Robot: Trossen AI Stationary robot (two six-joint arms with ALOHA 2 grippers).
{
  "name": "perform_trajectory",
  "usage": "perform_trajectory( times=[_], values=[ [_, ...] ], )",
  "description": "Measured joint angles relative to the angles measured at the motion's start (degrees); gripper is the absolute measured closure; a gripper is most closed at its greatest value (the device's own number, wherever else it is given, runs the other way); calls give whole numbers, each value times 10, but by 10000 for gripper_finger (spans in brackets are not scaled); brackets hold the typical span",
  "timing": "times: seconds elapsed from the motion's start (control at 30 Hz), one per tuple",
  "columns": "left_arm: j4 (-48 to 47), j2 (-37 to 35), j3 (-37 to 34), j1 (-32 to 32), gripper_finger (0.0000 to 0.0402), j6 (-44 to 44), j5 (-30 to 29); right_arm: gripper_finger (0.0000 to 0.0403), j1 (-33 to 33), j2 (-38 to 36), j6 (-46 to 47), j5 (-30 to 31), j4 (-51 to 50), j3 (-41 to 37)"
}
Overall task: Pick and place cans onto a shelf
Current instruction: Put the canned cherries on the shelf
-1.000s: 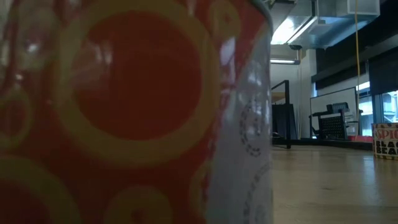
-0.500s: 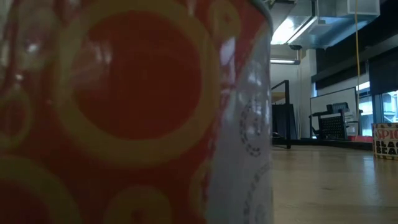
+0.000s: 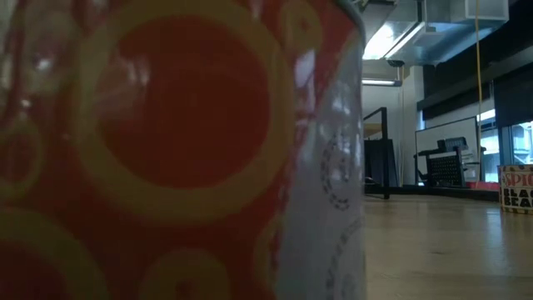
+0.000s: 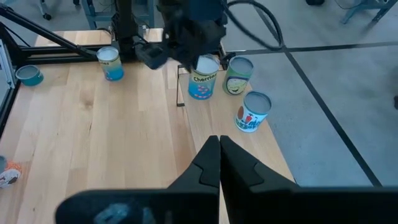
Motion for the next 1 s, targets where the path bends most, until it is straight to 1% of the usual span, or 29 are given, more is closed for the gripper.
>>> perform_trajectory(
  times=[0.1,0.17,0.3,0.43,0.53,0.67,0.73,0.8,0.9,1.0],
  values=[
    [0,0,39,-11,350,-12,49,399,0,0,0,0,1,0],
    [1,0,68,-22,348,-11,62,399,0,0,-2,0,2,0],
    [-4,-44,61,-39,346,-16,64,399,0,0,-13,0,5,0],
    [-1,-93,59,-52,350,-67,80,399,0,0,-13,-3,-3,0],
    [0,-136,56,-66,352,-120,65,399,0,-1,-17,-5,-19,0],
    [1,-180,52,-94,353,-197,-9,399,0,-2,-34,-17,-29,0],
    [1,-202,38,-108,353,-224,-20,399,0,-4,-46,-39,-29,0],
    [2,-229,5,-122,353,-250,-30,399,0,-8,-62,-65,-29,0],
    [1,-269,-71,-142,353,-275,-28,399,2,-16,-67,-81,-28,0],
    [0,-316,-167,-161,353,-289,-4,399,2,-26,-67,-80,-27,0]
  ],
)
